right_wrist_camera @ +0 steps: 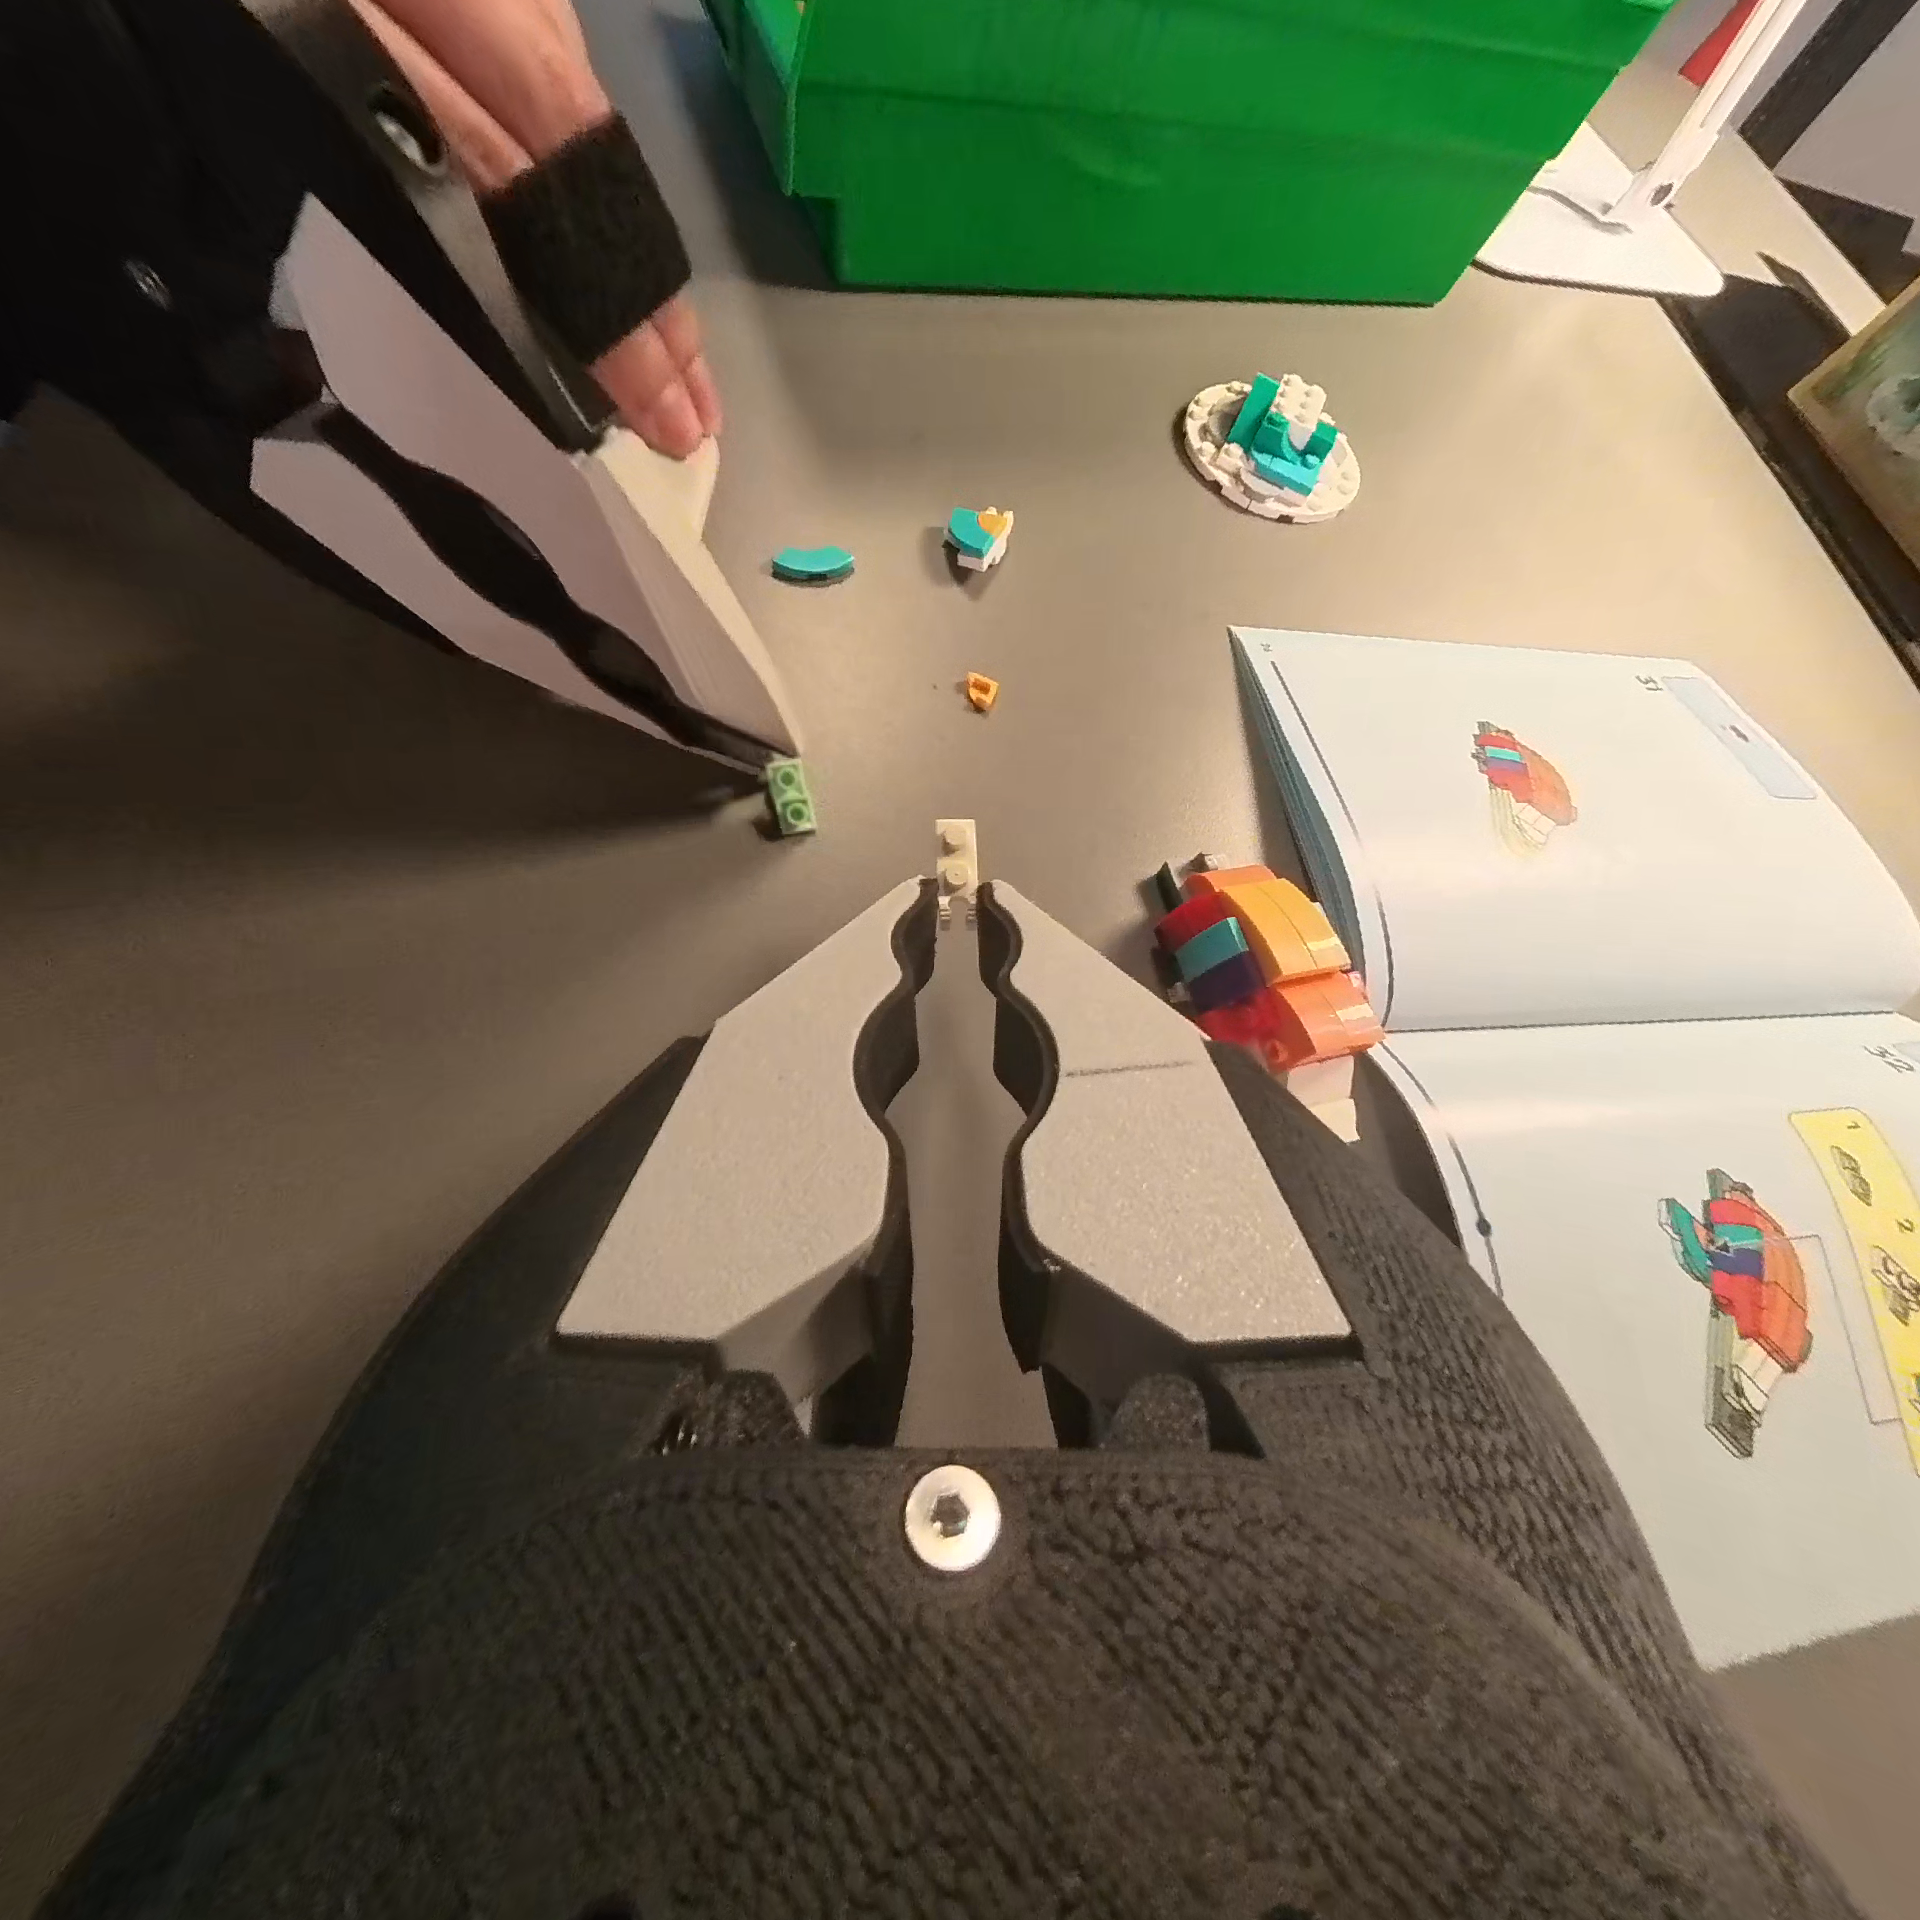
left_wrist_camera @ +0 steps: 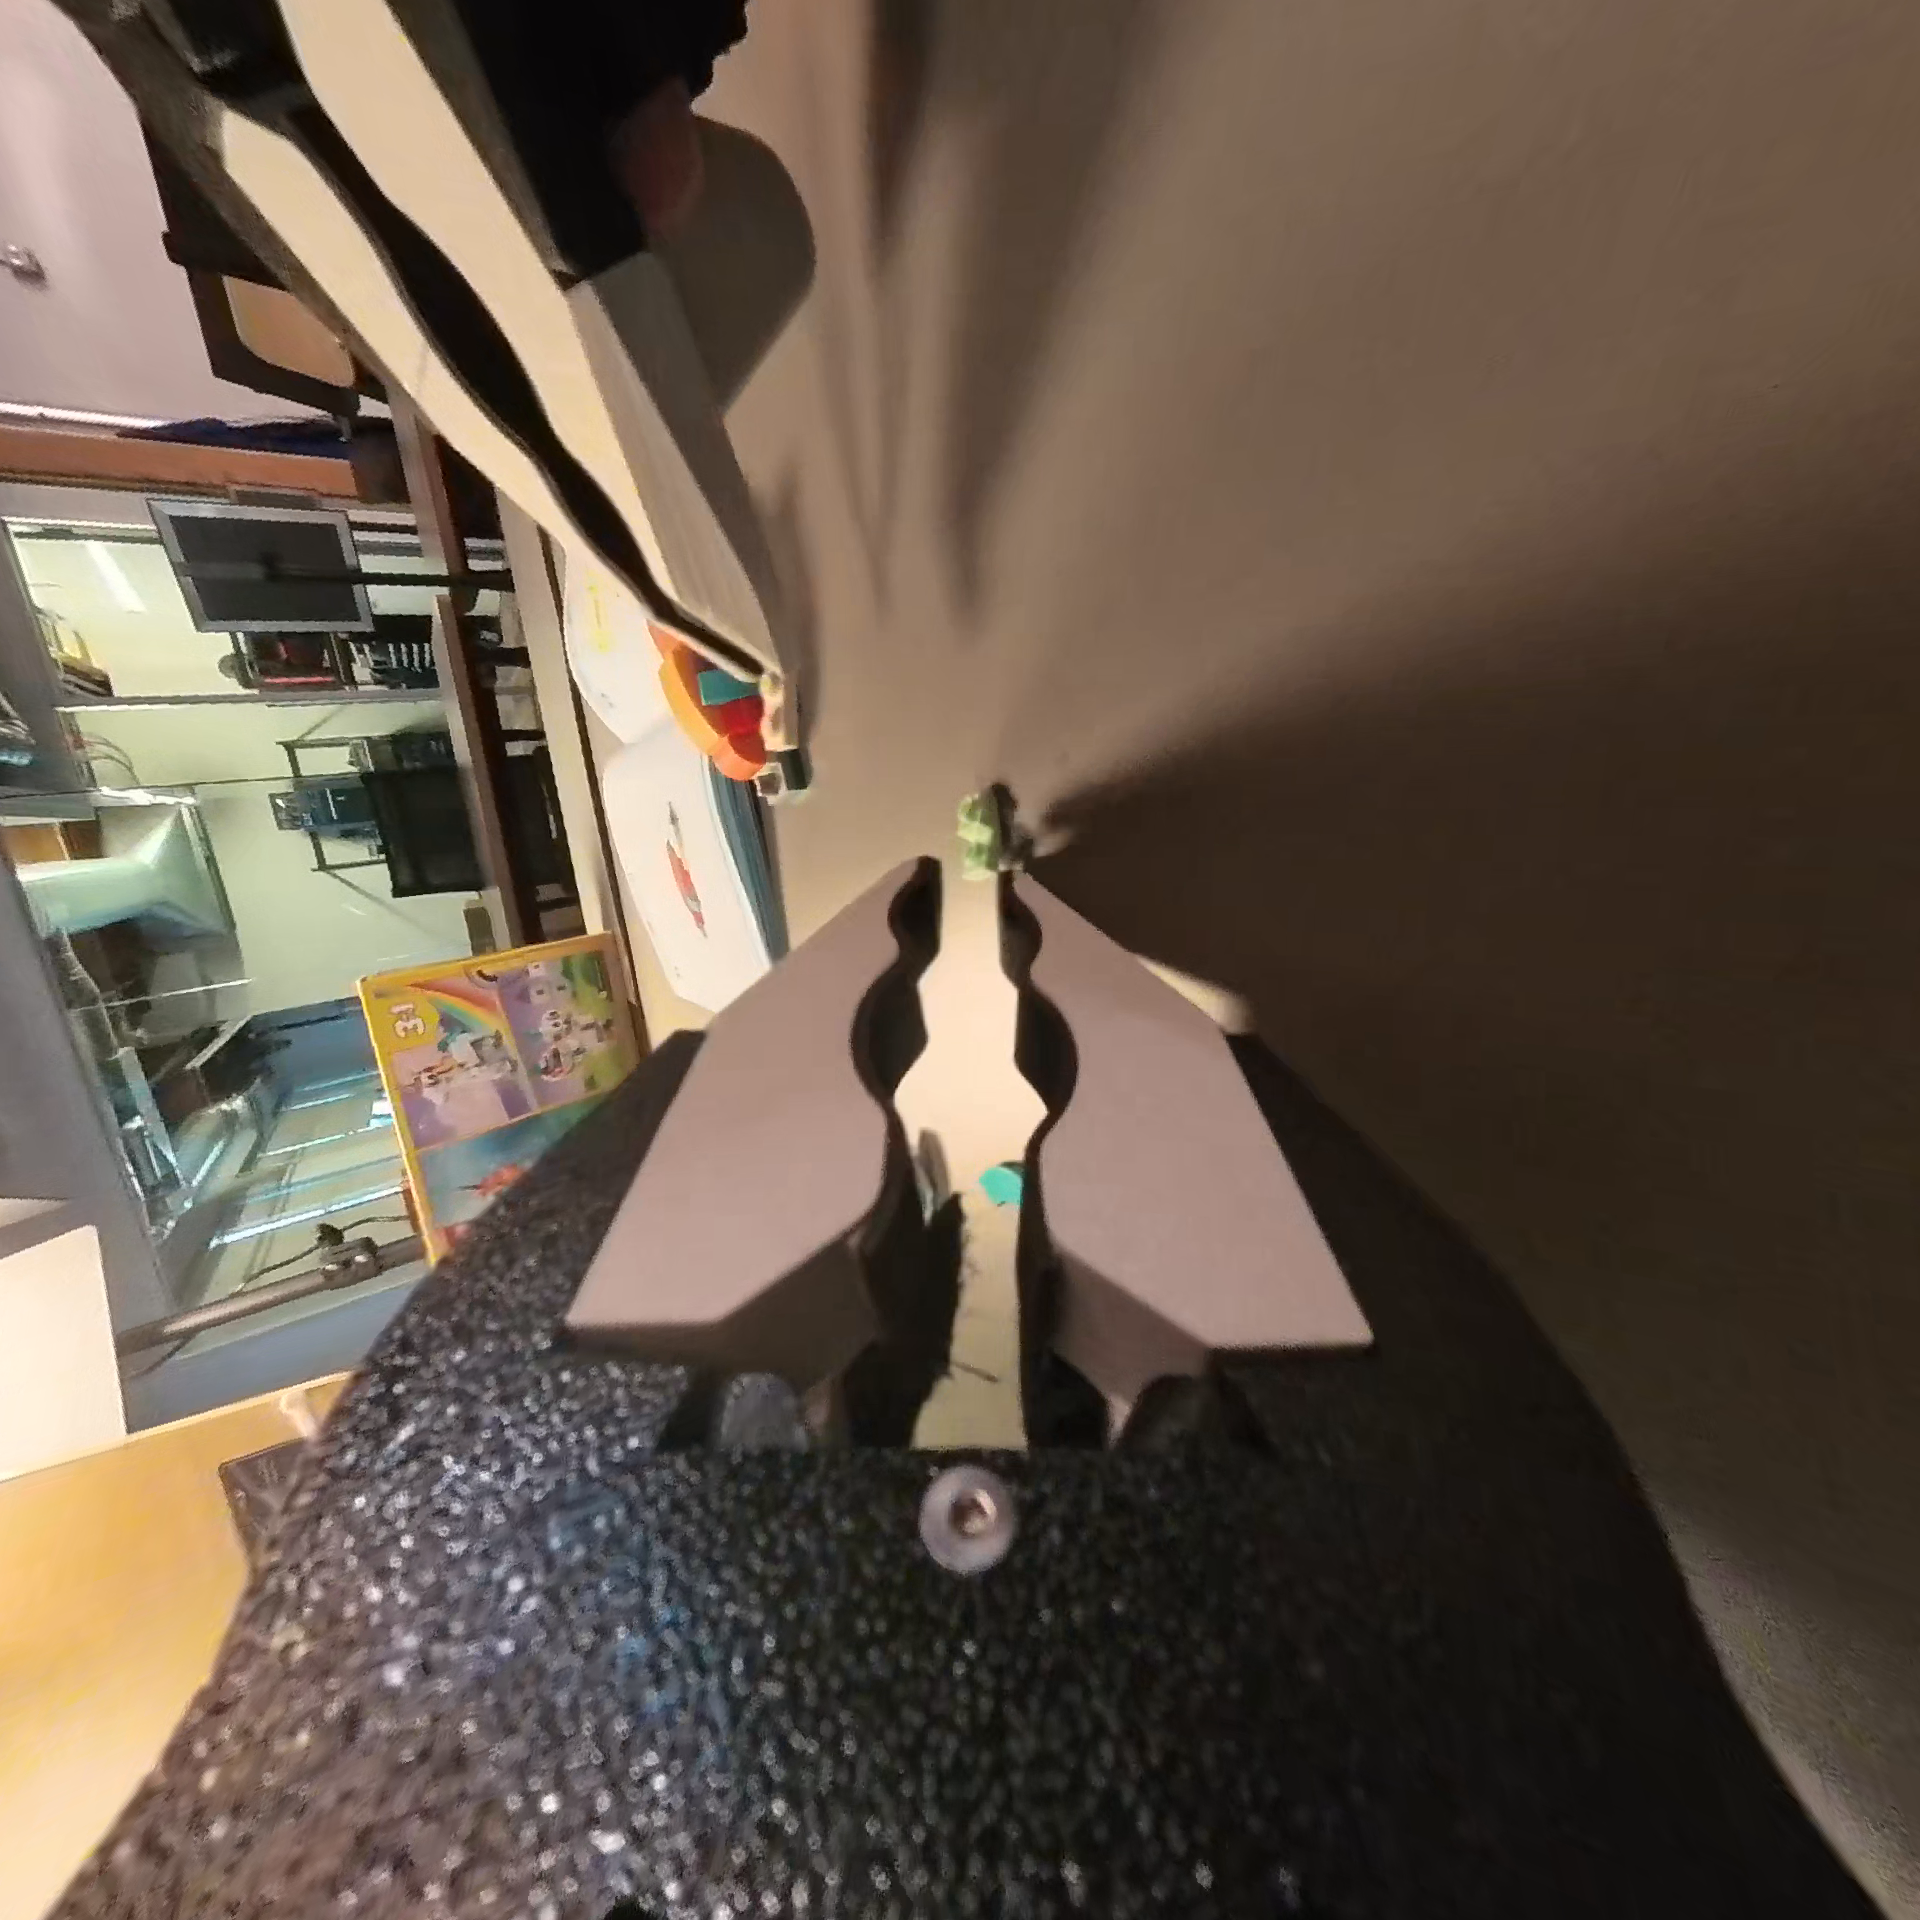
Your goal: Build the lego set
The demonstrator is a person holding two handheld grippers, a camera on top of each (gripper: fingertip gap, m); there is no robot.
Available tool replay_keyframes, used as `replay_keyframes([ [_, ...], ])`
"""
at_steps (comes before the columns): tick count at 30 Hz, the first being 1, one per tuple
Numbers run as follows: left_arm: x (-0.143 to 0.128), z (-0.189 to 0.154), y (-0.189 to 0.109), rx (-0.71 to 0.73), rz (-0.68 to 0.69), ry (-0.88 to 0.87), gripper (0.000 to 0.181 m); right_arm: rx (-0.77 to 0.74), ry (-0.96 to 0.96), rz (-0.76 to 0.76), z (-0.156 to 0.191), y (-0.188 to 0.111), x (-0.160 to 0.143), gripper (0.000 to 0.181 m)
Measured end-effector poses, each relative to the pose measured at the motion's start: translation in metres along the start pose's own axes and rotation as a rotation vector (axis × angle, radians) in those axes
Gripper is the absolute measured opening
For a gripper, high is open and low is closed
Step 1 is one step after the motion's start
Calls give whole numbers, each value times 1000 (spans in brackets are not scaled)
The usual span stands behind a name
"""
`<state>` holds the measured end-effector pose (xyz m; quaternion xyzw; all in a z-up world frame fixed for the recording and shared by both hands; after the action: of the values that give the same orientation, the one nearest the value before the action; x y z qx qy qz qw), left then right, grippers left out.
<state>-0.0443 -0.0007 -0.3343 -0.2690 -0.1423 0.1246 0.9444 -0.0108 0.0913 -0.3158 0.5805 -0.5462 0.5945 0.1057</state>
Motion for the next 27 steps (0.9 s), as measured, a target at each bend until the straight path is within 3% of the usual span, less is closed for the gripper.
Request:
replay_keyframes([
  [3, 4, -1, -4, -37, -44, -82, 17, 6, -2, 1, 1, 0, 0, 6],
  [7, 7, 3, -9, -126, -113, -332, 35, 4, 0, 0, 0, 0, 0, 6],
  [13, 10, 6, -14, -259, -214, -717, 39, 27, 2, -3, 3, 0, 0, 6],
  [16, 22, 9, -23, -315, -331, -894, 50, 99, 15, -32, 11, 0, 3, 6],
  [19, 16, 8, -21, -273, -263, -980, 55, 171, 31, -49, 19, -1, 7, 6],
  [27, 12, -7, -13, -359, -179, -1110, 59, 226, 15, -15, 30, 5, 4, 6],
])
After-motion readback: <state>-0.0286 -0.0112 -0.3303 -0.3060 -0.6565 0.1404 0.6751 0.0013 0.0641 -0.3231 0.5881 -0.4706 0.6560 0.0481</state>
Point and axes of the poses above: each gripper's, where its closed fingertips meet, y out along the fingers, x out of its top, z = x × y across the jaws, the point moved 4 cm from there along -y, back along the fingers, and after that the axes turned 6 degrees about -y, right-handed, at the moved point
